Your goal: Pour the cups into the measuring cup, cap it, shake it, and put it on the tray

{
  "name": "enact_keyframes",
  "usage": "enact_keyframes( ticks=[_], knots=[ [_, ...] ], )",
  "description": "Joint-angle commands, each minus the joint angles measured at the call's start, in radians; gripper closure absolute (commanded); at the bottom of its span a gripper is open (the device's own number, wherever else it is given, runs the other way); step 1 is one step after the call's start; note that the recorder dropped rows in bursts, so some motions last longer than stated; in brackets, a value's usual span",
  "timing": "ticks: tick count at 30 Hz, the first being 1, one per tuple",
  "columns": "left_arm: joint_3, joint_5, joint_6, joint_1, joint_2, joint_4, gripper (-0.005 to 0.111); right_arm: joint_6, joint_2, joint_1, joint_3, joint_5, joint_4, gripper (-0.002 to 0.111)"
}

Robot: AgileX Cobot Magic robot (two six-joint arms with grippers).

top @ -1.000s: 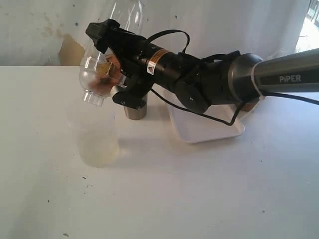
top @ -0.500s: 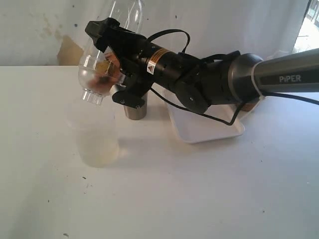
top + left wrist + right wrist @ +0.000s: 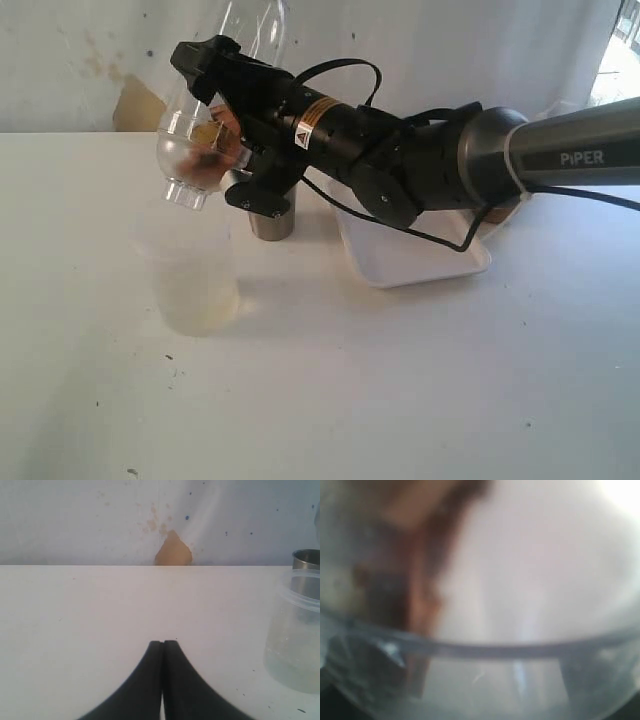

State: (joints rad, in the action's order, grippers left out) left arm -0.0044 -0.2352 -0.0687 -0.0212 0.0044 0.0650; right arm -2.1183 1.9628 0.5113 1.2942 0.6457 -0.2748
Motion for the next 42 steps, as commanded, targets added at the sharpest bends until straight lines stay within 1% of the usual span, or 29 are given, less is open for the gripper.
enact_keyframes(
  ticks=[1,15,21,42],
  knots=[
    [0.004,0.002,-0.002,-0.001,-0.004,0.001,0.107,-0.013,-0.016,0.0,0.01,0.048,0.0,0.108],
    [0.004,0.002,-0.002,-0.001,-0.004,0.001,0.107,-0.013,-0.016,0.008,0.01,0.044,-0.002,0.108],
    [0.004,0.002,-0.002,-0.001,-0.004,0.001,0.107,-0.013,-0.016,0.008,0.01,0.067,-0.097,0.108],
    [0.004,0.002,-0.002,-0.001,-0.004,0.001,0.107,-0.013,-0.016,0.008,0.01,0.067,-0.076,0.108]
  ],
)
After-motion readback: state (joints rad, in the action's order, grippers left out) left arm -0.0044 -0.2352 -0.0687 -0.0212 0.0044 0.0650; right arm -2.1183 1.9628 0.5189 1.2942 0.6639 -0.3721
